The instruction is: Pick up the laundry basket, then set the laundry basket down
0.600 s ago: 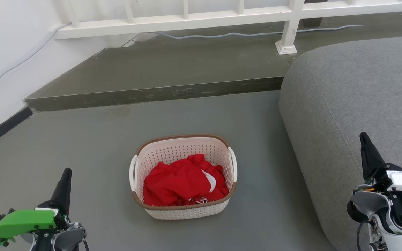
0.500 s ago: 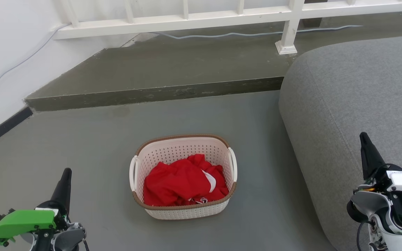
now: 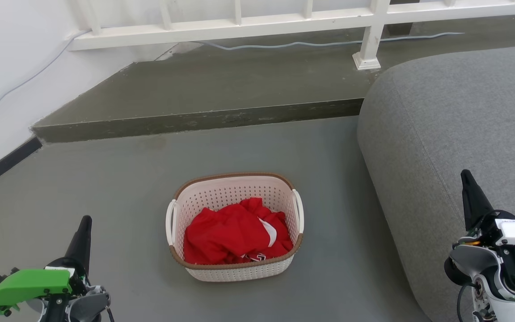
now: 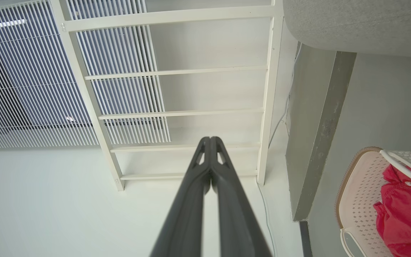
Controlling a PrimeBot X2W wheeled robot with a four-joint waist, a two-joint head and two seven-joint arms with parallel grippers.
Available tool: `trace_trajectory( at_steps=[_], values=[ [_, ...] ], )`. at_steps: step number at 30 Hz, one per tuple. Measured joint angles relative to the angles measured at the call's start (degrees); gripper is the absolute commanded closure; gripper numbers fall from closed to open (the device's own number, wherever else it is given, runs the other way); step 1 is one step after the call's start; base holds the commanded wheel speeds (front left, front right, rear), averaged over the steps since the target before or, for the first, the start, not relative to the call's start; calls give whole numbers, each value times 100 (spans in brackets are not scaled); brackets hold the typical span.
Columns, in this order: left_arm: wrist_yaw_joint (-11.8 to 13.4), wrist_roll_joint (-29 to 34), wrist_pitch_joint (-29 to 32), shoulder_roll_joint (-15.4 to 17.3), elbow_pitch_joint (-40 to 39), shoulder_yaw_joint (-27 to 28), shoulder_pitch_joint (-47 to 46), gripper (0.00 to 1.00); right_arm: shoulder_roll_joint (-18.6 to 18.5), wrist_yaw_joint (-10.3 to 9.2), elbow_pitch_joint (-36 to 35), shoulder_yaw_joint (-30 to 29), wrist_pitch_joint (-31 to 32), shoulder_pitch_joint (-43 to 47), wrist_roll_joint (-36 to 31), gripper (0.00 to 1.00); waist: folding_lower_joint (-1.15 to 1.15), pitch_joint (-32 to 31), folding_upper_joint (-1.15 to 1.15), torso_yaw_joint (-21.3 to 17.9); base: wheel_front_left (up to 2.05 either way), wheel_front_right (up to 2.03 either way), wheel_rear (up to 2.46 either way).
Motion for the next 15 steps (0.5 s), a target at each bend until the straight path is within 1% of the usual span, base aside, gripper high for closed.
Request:
trace_trajectory(
  at_steps=[15],
  values=[
    [0, 0, 0, 0, 0, 0, 0, 100, 0, 0, 0, 0, 0, 0, 0, 100, 0, 0, 0, 0, 0, 0, 0]
  ],
)
